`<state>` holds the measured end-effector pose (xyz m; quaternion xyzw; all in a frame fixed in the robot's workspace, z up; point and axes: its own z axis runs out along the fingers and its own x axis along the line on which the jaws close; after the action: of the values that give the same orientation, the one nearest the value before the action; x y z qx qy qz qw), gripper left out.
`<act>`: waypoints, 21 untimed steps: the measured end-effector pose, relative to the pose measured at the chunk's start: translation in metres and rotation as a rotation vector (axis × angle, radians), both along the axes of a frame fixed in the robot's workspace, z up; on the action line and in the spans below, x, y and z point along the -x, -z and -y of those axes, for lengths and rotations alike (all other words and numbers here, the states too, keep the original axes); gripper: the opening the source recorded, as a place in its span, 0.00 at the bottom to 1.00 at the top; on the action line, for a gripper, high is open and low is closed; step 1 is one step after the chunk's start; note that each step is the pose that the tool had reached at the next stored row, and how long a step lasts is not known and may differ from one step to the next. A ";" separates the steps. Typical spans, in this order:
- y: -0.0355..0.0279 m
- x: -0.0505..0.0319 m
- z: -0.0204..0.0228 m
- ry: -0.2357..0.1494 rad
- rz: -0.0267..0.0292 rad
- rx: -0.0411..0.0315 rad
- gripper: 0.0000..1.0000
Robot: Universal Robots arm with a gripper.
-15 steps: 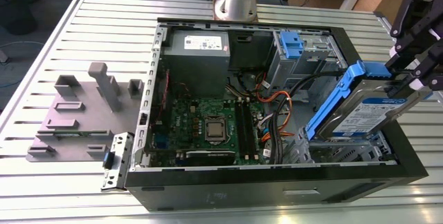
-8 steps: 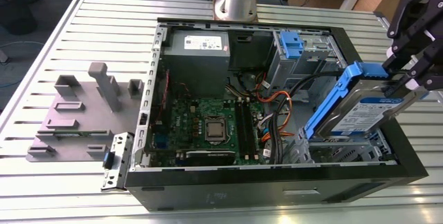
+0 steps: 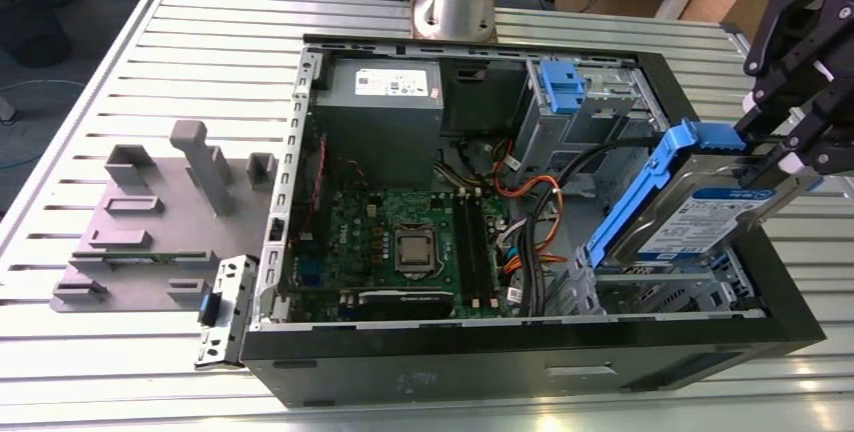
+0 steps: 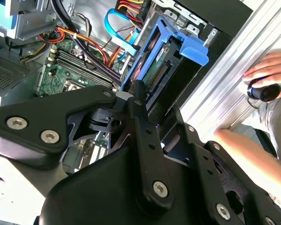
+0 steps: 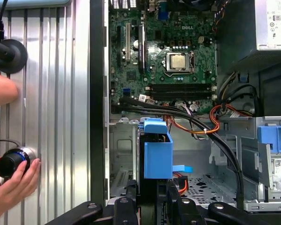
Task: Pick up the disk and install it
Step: 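Insert the disk into the insertion slot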
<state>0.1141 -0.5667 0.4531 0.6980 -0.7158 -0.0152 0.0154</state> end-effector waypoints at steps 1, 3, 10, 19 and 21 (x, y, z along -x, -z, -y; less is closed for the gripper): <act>0.0002 -0.0001 -0.0001 0.000 0.0000 -0.0001 0.35; 0.0004 -0.0001 -0.0003 0.000 0.0000 0.0001 0.35; 0.0006 -0.0001 -0.0003 0.000 0.0000 0.0001 0.35; 0.0081 -0.0002 -0.0003 0.000 0.0000 0.0002 0.35; 0.0111 -0.0003 -0.0003 0.000 0.0000 0.0000 0.35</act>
<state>0.1144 -0.5664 0.4420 0.6980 -0.7157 -0.0152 0.0154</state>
